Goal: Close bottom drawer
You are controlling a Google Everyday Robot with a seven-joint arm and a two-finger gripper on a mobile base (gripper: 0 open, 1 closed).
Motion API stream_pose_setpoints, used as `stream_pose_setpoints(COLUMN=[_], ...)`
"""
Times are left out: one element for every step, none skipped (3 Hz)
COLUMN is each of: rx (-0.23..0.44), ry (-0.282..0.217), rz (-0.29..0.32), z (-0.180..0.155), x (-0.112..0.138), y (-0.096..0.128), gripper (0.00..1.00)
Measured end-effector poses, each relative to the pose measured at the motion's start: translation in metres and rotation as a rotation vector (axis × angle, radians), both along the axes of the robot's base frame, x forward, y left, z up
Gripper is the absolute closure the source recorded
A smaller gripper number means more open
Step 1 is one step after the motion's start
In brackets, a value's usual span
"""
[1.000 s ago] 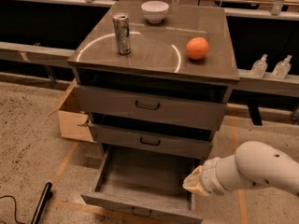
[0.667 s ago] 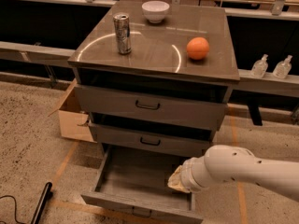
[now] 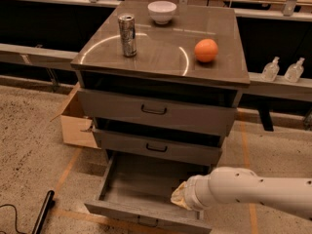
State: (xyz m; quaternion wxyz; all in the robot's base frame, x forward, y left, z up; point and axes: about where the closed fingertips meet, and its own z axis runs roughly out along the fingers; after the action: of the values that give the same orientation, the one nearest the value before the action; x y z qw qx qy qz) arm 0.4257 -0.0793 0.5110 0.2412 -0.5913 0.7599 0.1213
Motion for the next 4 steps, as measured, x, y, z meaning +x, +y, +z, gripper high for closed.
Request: stream_pose_setpoints(rx=[0.098, 0.168, 0.199, 0.199], ry=[-0.015, -0.068, -0.115, -0.125], rz=[-0.04, -0.055, -0.058, -0.07], z=[-0.058, -0.107, -0.146, -0.185], x=[0.007, 0.023, 0.039, 0.048], y=[0.025, 0.05, 0.074, 0.1], gripper=[1.0, 1.0, 1.0, 1.0])
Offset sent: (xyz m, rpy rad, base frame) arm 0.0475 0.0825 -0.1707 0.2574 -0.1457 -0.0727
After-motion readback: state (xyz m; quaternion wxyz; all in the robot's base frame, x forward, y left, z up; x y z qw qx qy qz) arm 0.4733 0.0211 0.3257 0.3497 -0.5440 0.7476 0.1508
